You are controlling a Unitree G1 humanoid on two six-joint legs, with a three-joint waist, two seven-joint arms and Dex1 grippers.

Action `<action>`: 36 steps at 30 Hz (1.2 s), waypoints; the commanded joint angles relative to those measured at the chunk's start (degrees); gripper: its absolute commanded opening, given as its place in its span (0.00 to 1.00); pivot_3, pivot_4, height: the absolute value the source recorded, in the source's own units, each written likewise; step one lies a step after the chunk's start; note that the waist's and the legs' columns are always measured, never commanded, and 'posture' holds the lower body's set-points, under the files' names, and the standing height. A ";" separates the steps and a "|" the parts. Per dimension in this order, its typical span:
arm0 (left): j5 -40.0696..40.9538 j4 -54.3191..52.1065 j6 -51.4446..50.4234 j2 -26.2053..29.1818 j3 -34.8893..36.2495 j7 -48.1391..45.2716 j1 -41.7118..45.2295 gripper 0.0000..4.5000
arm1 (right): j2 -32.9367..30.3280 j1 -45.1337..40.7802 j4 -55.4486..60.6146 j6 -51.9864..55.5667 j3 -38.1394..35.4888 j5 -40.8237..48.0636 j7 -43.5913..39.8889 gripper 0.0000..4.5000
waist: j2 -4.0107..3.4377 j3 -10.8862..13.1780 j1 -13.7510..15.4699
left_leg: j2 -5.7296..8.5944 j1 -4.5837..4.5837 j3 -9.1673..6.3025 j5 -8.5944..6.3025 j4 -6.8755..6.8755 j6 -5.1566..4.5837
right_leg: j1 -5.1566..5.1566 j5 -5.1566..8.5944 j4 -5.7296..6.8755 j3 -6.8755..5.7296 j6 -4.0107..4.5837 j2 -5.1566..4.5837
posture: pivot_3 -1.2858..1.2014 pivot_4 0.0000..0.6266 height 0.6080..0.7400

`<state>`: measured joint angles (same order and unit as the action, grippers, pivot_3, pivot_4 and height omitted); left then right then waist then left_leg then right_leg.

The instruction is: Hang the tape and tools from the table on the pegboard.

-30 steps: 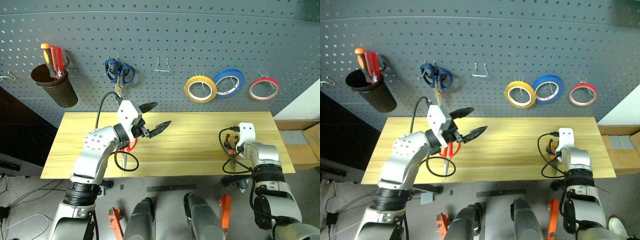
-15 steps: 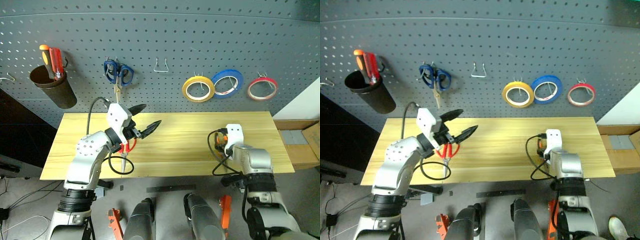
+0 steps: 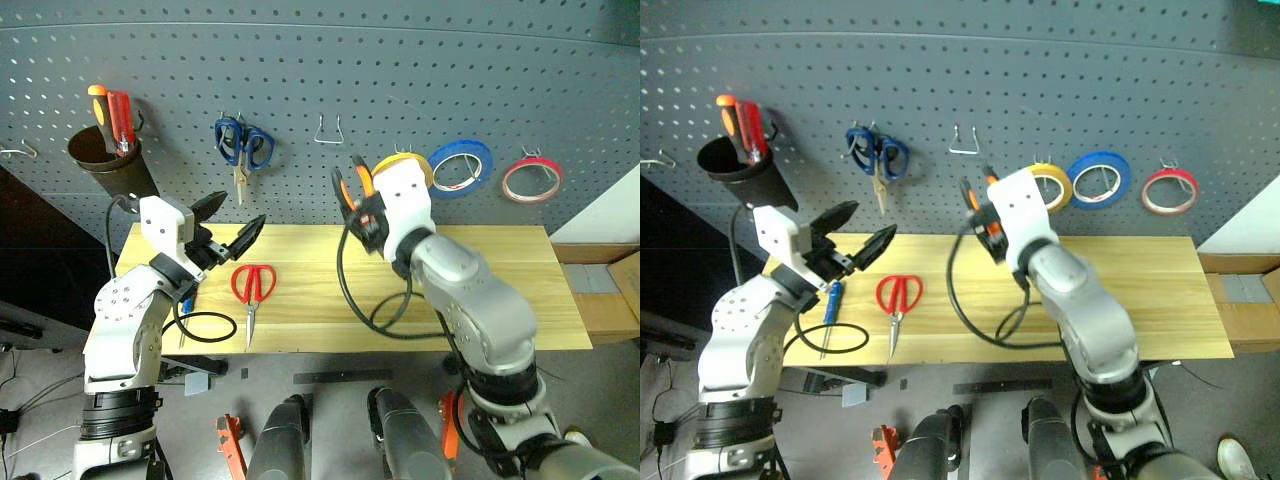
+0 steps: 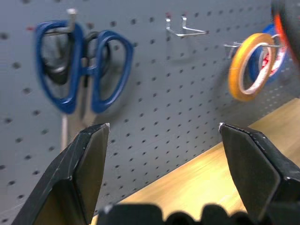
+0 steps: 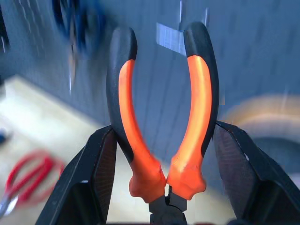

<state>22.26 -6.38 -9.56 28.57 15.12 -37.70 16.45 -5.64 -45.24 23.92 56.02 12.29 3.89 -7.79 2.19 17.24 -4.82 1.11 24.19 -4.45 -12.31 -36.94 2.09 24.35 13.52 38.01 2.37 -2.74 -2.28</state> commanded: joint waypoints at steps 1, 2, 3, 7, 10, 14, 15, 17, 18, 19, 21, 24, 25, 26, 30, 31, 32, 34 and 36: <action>0.94 -2.42 1.46 0.59 1.88 1.16 0.76 0.89 | 1.24 -7.83 -7.19 -8.43 -3.39 -0.04 -0.35 0.58 | 0.00 0.00 0.01 | 0.00 0.00 0.00 0.00 0.02 0.00 | 0.02 -0.01 0.01 0.00 0.01 0.00 | 0.48 0.37 1.00; 1.11 -2.68 1.31 0.62 1.94 1.29 0.71 0.89 | 2.17 -10.30 -10.09 -10.26 -4.45 0.31 0.00 0.58 | 0.02 -0.01 0.02 | -0.01 0.00 -0.01 0.00 0.04 0.00 | 0.02 -0.03 0.01 -0.02 0.04 0.00 | 0.49 0.36 1.00; 1.34 -3.13 1.16 0.66 1.96 1.31 0.49 0.89 | 2.96 -12.43 -12.50 -11.91 -5.24 0.52 0.31 0.58 | 0.02 -0.01 0.02 | -0.01 0.01 -0.02 0.00 0.08 0.00 | 0.03 -0.03 0.01 -0.03 0.06 0.00 | 0.49 0.36 1.00; 2.42 -5.61 0.11 0.64 1.72 1.09 -0.64 0.89 | 7.07 -20.78 -22.53 -18.60 -8.63 1.55 1.88 0.58 | 0.02 -0.04 0.04 | 0.00 0.24 0.03 0.00 0.11 0.02 | 0.32 -0.04 0.04 0.00 0.07 -0.02 | 0.50 0.33 1.00; 2.70 -6.71 -0.38 0.65 1.34 1.25 -1.05 0.89 | 8.82 -24.44 -28.92 -23.83 -9.97 1.34 3.04 0.58 | 0.05 -0.10 0.08 | -0.02 0.65 0.05 0.04 0.08 0.09 | 0.90 -0.09 0.16 0.01 0.15 -0.03 | 0.50 0.33 1.00; 2.75 -7.30 -0.79 0.37 0.66 1.51 -0.94 0.89 | 9.28 -27.66 -36.69 -30.65 -10.60 0.54 4.26 0.58 | 0.05 -0.11 0.17 | -0.01 0.68 0.09 0.04 0.08 0.09 | 0.92 -0.11 0.16 0.01 0.18 -0.03 | 0.51 0.33 1.00; 2.76 -7.34 -0.85 0.26 0.46 1.49 -0.83 0.89 | 9.26 -28.03 -38.24 -31.93 -10.64 0.47 4.36 0.58 | 0.05 -0.11 0.19 | -0.01 0.68 0.10 0.04 0.08 0.09 | 0.92 -0.13 0.16 0.01 0.19 -0.03 | 0.51 0.33 1.00; 2.64 -7.20 -0.79 -0.02 -0.02 1.53 -0.48 0.89 | 8.86 -27.77 -41.40 -35.23 -9.99 -0.46 4.48 0.58 | 0.06 -0.12 0.20 | -0.01 0.68 0.13 0.04 0.07 0.09 | 0.92 -0.13 0.18 0.00 0.21 -0.03 | 0.51 0.32 1.00; 2.57 -7.06 -0.68 -0.15 -0.28 1.51 -0.25 0.89 | 8.41 -27.14 -43.11 -37.85 -9.21 -1.58 4.55 0.58 | 0.07 -0.13 0.21 | -0.01 0.68 0.16 0.05 0.06 0.09 | 0.92 -0.13 0.19 0.00 0.21 -0.03 | 0.51 0.32 1.00; 2.49 -6.96 -0.58 -0.32 -0.57 1.57 0.01 0.89 | 7.85 -26.40 -44.76 -40.34 -8.32 -2.90 4.67 0.58 | 0.07 -0.14 0.21 | -0.01 0.68 0.18 0.05 0.05 0.09 | 0.92 -0.13 0.21 0.00 0.21 -0.03 | 0.51 0.32 1.00; 2.34 -6.76 -0.44 -0.70 -1.16 1.81 0.57 0.89 | 7.52 -24.81 -47.45 -44.32 -8.03 -3.80 4.89 0.58 | 0.14 -0.18 0.24 | 0.01 0.67 0.25 0.06 -0.01 0.11 | 0.92 -0.13 0.33 0.00 0.21 -0.03 | 0.51 0.32 1.00; 2.36 -6.54 -0.40 -0.94 -1.73 1.76 1.09 0.89 | 7.28 -22.64 -49.51 -47.54 -7.05 -5.62 5.25 0.58 | 0.38 -0.40 0.33 | 0.04 0.61 0.25 0.14 -0.06 0.21 | 0.93 -0.13 0.59 0.00 0.21 -0.02 | 0.51 0.32 1.00; 2.42 -6.53 -0.42 -0.96 -1.91 1.68 1.20 0.89 | 7.24 -21.83 -49.59 -48.00 -6.66 -6.23 5.22 0.58 | 0.38 -0.40 0.33 | 0.04 0.60 0.25 0.18 -0.06 0.24 | 0.93 -0.13 0.64 -0.01 0.21 -0.02 | 0.51 0.33 1.00; 2.44 -6.47 -0.40 -0.97 -2.06 1.66 1.28 0.89 | 7.24 -20.99 -49.20 -47.84 -6.39 -6.60 5.03 0.58 | 0.38 -0.41 0.33 | 0.05 0.59 0.25 0.22 -0.06 0.25 | 0.93 -0.13 0.68 -0.01 0.21 -0.02 | 0.51 0.33 1.00; 2.54 -6.12 -0.32 -0.91 -2.25 1.62 1.30 0.89 | 7.36 -18.48 -47.05 -45.64 -5.80 -7.30 4.65 0.58 | 0.38 -0.40 0.34 | 0.04 0.59 0.25 0.27 -0.05 0.26 | 0.98 -0.13 0.80 -0.01 0.21 -0.01 | 0.50 0.33 1.00; 2.56 -6.08 -0.30 -0.90 -2.27 1.60 1.27 0.89 | 7.46 -18.10 -46.77 -45.14 -5.69 -7.51 4.53 0.58 | 0.39 -0.40 0.33 | 0.04 0.59 0.24 0.27 -0.04 0.26 | 1.00 -0.13 0.80 0.02 0.21 -0.01 | 0.50 0.33 1.00; 2.40 -5.85 -0.25 -1.06 -2.54 1.70 1.38 0.89 | 7.46 -17.35 -46.68 -44.00 -5.30 -7.96 4.39 0.58 | 0.39 -0.40 0.33 | 0.04 0.59 0.24 0.27 -0.04 0.26 | 1.00 -0.13 0.80 0.02 0.21 -0.01 | 0.50 0.33 1.00; 1.90 -5.49 -0.34 -1.35 -3.23 1.94 1.54 0.89 | 7.69 -16.25 -46.72 -41.92 -5.12 -8.08 4.16 0.58 | 0.39 -0.42 0.37 | 0.04 0.59 0.23 0.27 -0.04 0.26 | 0.99 -0.13 0.79 0.00 0.21 -0.01 | 0.50 0.33 1.00; 1.77 -5.39 -0.50 -1.49 -3.55 2.12 1.58 0.89 | 7.77 -15.85 -46.52 -40.74 -5.13 -8.15 4.22 0.58 | 0.42 -0.46 0.52 | 0.05 0.59 0.22 0.27 -0.04 0.26 | 0.98 -0.13 0.79 0.00 0.21 -0.02 | 0.50 0.34 1.00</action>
<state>24.09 -10.76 -10.78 27.22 11.49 -35.65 17.43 2.24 -61.60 -24.28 13.99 7.31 -3.71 -3.57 2.61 16.78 -4.30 1.17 24.78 -4.24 -12.04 -37.00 2.36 25.32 13.40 38.80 2.37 -2.53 -2.30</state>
